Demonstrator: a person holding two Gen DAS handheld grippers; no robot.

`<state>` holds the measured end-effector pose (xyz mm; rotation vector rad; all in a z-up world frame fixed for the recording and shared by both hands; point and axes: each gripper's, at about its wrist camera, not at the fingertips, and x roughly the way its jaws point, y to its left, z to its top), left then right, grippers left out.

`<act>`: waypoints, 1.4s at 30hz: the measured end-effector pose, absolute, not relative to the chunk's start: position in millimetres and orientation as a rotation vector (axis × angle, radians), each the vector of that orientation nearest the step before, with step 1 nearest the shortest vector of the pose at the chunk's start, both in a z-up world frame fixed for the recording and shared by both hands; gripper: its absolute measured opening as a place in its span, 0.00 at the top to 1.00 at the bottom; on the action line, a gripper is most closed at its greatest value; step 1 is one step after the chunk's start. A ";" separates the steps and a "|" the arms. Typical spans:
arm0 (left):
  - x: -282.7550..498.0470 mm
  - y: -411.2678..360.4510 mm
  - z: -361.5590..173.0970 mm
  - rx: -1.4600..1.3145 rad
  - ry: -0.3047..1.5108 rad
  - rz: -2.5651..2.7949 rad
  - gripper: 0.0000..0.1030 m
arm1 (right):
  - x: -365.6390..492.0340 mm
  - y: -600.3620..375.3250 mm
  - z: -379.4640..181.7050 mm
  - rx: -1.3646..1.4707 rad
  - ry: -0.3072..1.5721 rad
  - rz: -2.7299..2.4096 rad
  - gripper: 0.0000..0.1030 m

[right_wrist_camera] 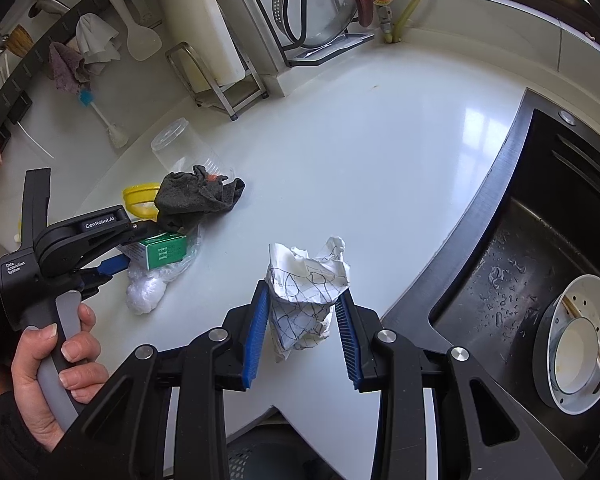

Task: Collect trash
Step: 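Grasp the white medicine box with the left tool and lift it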

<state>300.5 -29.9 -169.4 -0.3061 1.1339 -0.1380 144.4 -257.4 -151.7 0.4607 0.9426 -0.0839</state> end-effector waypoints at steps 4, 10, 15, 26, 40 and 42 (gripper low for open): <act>298.9 -26.8 -162.2 -0.284 1.118 -0.173 0.64 | 145.0 -255.7 -151.6 0.459 0.943 -0.079 0.68; 294.9 -15.9 -144.0 -0.239 1.071 -0.198 0.68 | 146.5 -252.0 -150.4 0.456 0.946 -0.063 0.68; 293.7 -2.0 -124.4 -0.201 1.033 -0.204 0.68 | 145.6 -246.8 -145.9 0.448 0.942 -0.052 0.68; 264.9 17.7 -135.6 -0.101 1.084 -0.252 0.68 | 136.5 -234.8 -138.0 0.430 0.944 -0.026 0.68; 264.0 51.3 -155.3 -0.119 1.155 -0.242 0.47 | 138.5 -210.7 -142.0 0.414 0.958 -0.004 0.68; 263.7 56.7 -154.8 -0.120 1.152 -0.233 0.43 | 138.0 -209.1 -141.4 0.413 0.957 -0.007 0.68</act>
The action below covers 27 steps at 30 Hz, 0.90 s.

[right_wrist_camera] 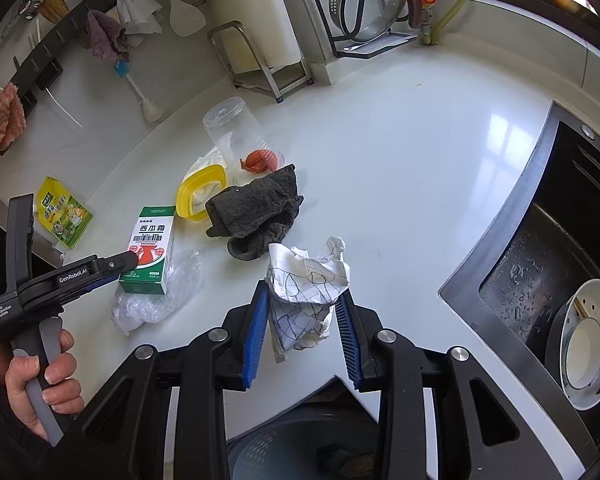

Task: Collect trash
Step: 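Grasp the white medicine box with the left tool and lift it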

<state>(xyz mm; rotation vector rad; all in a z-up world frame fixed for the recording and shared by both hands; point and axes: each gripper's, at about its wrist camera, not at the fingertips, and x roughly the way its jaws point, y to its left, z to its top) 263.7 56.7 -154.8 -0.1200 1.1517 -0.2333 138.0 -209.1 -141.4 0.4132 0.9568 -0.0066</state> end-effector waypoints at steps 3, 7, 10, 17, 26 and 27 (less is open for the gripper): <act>264.0 61.0 -153.5 -0.098 1.142 -0.215 0.40 | 137.7 -206.7 -141.0 0.412 0.956 -0.010 0.68; 267.1 59.3 -149.1 -0.065 1.128 -0.196 0.36 | 136.8 -203.9 -141.4 0.407 0.958 -0.014 0.68; 271.1 52.4 -143.7 -0.045 1.121 -0.187 0.32 | 134.7 -203.4 -140.2 0.405 0.955 -0.020 0.68; 283.0 20.9 -138.2 0.029 1.127 -0.130 0.19 | 126.8 -208.0 -137.8 0.422 0.935 -0.045 0.68; 295.1 -12.6 -166.3 0.201 1.196 -0.033 0.18 | 108.0 -222.3 -139.2 0.478 0.903 -0.082 0.68; 295.9 -13.4 -169.3 0.211 1.201 -0.026 0.21 | 105.3 -224.9 -139.8 0.484 0.900 -0.088 0.68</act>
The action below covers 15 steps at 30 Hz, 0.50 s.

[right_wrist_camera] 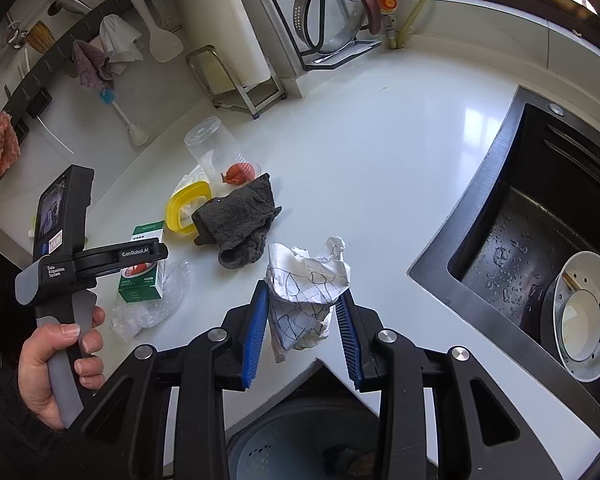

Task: Collect trash
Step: 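Grasp the white medicine box with the left tool and lift it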

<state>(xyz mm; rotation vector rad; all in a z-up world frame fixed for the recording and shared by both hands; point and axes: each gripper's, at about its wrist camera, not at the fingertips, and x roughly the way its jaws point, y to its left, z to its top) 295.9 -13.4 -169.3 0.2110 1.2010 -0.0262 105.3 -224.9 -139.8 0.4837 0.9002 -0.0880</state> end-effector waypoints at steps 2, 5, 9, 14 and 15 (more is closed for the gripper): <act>297.9 -13.5 -173.9 0.227 1.209 -0.017 0.30 | 100.6 -229.7 -141.5 0.495 0.897 -0.099 0.68; 298.7 -10.3 -175.2 0.206 1.218 -0.029 0.42 | 96.5 -234.2 -143.5 0.508 0.894 -0.111 0.68; 297.8 -1.9 -165.0 0.159 1.181 -0.067 0.44 | 93.4 -235.6 -143.7 0.514 0.889 -0.113 0.68; 296.4 11.9 -139.9 0.119 1.128 -0.083 0.44 | 92.9 -232.1 -141.7 0.514 0.883 -0.101 0.68; 295.1 15.5 -134.1 0.113 1.117 -0.084 0.44 | 93.2 -230.9 -140.7 0.511 0.882 -0.097 0.68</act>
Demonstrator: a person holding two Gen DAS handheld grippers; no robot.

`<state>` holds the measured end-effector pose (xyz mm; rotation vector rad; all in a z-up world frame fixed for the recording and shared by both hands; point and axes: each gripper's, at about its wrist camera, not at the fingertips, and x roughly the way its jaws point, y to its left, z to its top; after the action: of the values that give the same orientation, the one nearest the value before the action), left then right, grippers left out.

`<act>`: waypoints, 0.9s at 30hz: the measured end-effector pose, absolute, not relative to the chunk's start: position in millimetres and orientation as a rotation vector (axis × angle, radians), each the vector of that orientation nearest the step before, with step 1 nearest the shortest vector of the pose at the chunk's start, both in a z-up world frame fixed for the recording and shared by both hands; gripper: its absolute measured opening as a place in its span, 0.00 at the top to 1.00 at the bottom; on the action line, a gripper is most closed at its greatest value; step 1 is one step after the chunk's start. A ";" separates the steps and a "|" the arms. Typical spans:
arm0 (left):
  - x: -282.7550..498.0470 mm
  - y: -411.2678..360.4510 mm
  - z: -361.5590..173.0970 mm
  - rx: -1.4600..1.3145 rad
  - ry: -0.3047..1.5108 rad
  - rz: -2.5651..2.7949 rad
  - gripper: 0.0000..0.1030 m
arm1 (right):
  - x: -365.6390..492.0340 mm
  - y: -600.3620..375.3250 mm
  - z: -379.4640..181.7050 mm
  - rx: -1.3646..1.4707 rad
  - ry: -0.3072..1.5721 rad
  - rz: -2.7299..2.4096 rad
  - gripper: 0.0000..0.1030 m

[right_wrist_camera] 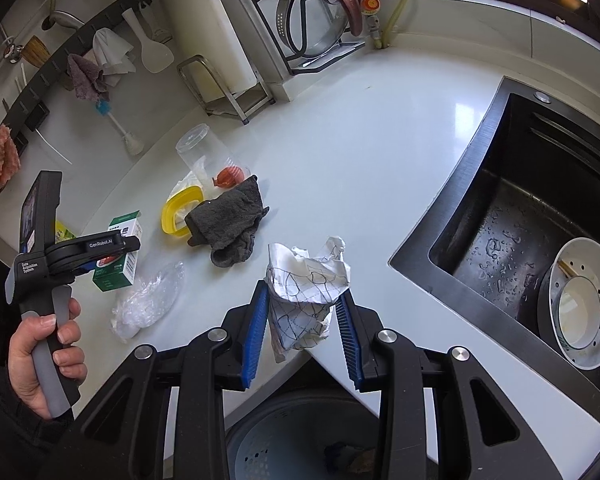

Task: Collect trash
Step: 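Grasp the white medicine box with the left tool and lift it, then carry the medicine box and crumpled paper over the wastebasket with both tools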

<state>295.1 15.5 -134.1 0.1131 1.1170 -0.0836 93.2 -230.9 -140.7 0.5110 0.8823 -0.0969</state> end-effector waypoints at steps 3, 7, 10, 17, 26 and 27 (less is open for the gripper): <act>285.7 23.6 -113.6 0.101 1.079 -0.084 0.44 | 93.4 -227.1 -134.9 0.499 0.875 -0.079 0.68; 264.4 33.3 -90.5 0.088 1.054 -0.086 0.44 | 92.2 -223.6 -122.5 0.489 0.855 -0.042 0.68; 244.9 40.7 -73.8 0.086 1.033 -0.087 0.44 | 90.1 -220.2 -113.3 0.464 0.851 -0.004 0.68; 174.4 50.3 -41.5 0.049 0.972 -0.048 0.44 | 76.2 -208.6 -95.1 0.379 0.886 0.117 0.68; 75.5 42.4 -42.5 -0.026 0.980 0.014 0.44 | 23.6 -204.9 -82.2 0.281 0.930 0.272 0.68; 66.4 39.8 -44.8 -0.032 0.984 0.016 0.44 | 16.8 -205.2 -82.3 0.270 0.935 0.286 0.68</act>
<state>66.4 39.8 -44.8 -0.0316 0.9840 0.0164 16.8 -205.2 -82.3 0.2696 0.9354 0.2861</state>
